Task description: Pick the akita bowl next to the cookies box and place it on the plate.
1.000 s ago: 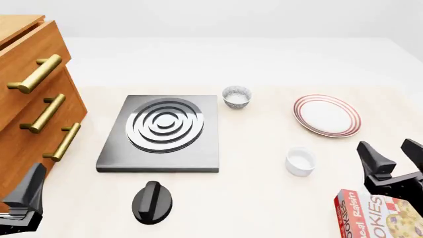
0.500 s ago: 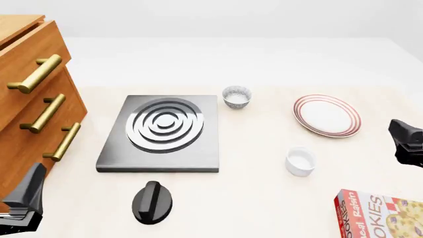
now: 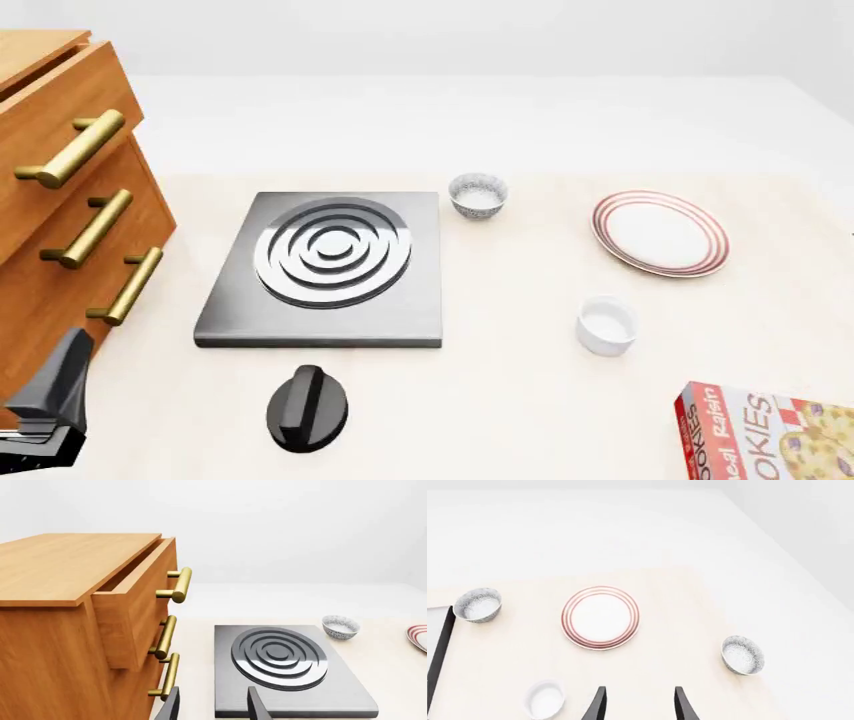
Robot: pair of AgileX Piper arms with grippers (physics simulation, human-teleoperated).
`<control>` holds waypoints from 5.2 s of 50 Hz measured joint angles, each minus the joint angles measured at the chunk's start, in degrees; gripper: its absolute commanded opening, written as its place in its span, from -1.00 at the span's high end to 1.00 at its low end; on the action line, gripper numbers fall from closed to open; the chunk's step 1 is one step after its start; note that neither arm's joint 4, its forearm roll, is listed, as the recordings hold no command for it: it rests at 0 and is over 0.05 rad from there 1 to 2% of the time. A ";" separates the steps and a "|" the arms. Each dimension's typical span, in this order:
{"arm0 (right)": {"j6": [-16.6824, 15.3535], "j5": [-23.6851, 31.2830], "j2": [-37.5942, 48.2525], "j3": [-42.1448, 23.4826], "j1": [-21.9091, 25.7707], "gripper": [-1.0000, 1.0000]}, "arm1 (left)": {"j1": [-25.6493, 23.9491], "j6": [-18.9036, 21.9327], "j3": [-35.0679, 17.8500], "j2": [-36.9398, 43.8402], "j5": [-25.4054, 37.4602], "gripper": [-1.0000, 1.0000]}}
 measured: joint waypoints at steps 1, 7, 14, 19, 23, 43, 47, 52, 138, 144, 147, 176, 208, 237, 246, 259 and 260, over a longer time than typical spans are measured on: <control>-0.04 0.01 0.20 -0.09 -0.33 -1.00 | 0.00 0.00 0.00 0.00 0.00 -1.00; -0.33 0.05 1.28 -0.51 -2.16 -1.00 | 0.00 0.00 0.00 0.00 0.00 -1.00; -0.73 -0.12 2.66 -0.88 -4.33 -1.00 | 0.00 0.00 0.00 0.00 0.00 -1.00; -0.91 -0.31 3.58 -1.08 -5.74 -1.00 | 0.00 0.00 0.00 0.00 0.00 -1.00; -1.01 -0.54 4.40 -1.24 -6.87 -1.00 | 0.00 0.00 0.00 0.00 0.00 -1.00; 0.05 -2.15 8.51 -1.72 -12.35 -1.00 | 0.00 0.00 0.00 0.00 0.00 -1.00; 0.52 -2.37 9.44 -2.15 -13.22 -1.00 | 0.00 0.00 0.00 0.00 0.00 -1.00; 1.08 -2.51 10.64 -2.92 -14.25 -1.00 | 0.00 0.00 0.00 0.00 0.00 -1.00; 4.20 0.93 47.79 -33.34 -32.07 -1.00 | 0.00 0.00 0.00 0.00 0.00 -1.00; 4.46 1.69 49.95 -35.50 -32.55 -1.00 | 0.00 0.00 0.00 0.00 0.00 -1.00; 4.52 2.11 51.10 -36.65 -32.84 -1.00 | 0.00 0.00 0.00 0.00 0.00 -1.00; 4.03 5.09 62.49 -46.41 -36.02 -1.00 | 0.00 0.00 0.00 0.00 0.00 -1.00; 2.52 5.20 71.76 -51.34 -35.01 -1.00 | 0.00 0.00 0.00 0.00 0.00 -1.00; 1.77 2.18 76.04 -49.76 -35.15 -1.00 | 0.00 0.00 0.00 0.00 0.00 -1.00; 1.51 1.14 78.07 -49.93 -35.09 -1.00 | 0.00 0.00 0.00 0.00 0.00 -1.00; 0.90 -0.22 80.73 -50.10 -34.98 -1.00 | 0.00 0.00 0.00 0.00 0.00 -1.00; 0.83 -0.36 80.89 -50.04 -34.98 -1.00 | 0.00 0.00 0.00 0.00 0.00 -1.00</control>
